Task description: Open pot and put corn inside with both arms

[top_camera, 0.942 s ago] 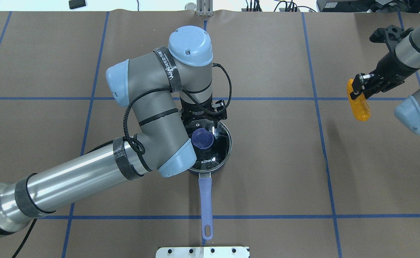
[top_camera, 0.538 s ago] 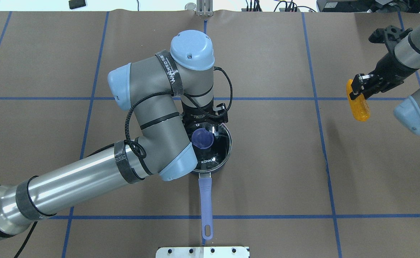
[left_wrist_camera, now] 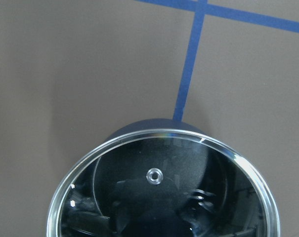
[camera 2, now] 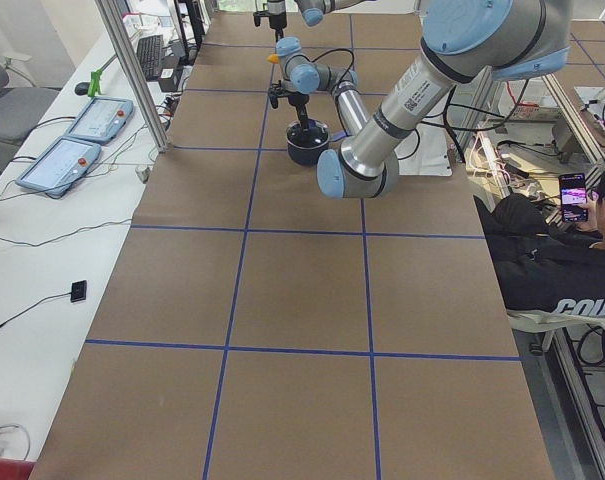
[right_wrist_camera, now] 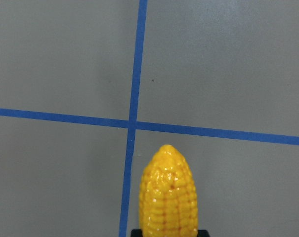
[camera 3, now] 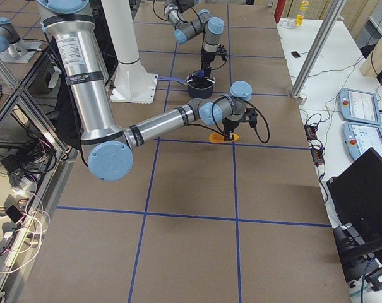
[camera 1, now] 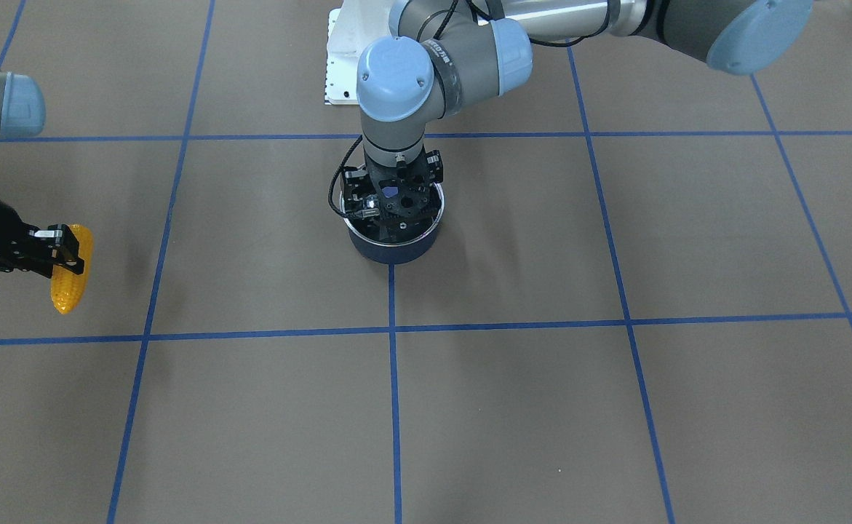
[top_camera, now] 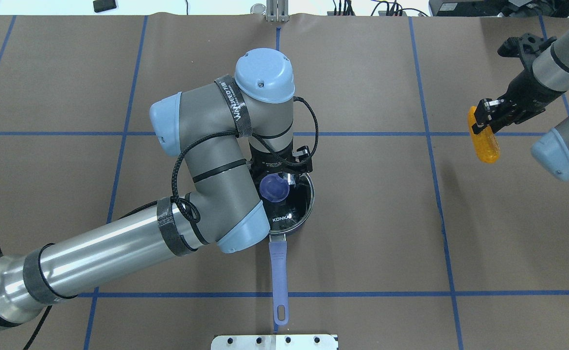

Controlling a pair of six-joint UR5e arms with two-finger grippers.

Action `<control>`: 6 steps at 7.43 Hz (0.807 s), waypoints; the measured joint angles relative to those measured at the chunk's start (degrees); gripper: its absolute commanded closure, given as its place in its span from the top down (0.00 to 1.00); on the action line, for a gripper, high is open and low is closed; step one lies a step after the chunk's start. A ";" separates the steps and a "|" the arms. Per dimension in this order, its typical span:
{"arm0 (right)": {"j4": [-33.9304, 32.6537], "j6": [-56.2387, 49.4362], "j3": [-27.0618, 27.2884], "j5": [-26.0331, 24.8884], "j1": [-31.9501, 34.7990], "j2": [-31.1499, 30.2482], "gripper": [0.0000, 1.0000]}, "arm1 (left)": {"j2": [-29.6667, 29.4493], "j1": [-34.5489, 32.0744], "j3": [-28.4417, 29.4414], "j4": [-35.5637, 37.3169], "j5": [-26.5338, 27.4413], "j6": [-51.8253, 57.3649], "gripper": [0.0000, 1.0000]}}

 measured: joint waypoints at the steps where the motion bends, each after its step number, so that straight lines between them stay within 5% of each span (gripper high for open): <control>1: 0.02 0.00 -0.08 0.00 0.00 0.02 0.08 | 0.20 0.02 -0.37 0.00 0.02 -0.11 0.90; 6: 0.04 0.00 -0.26 0.00 -0.08 0.28 0.08 | 2.06 0.04 -2.69 -0.05 0.03 -0.15 0.65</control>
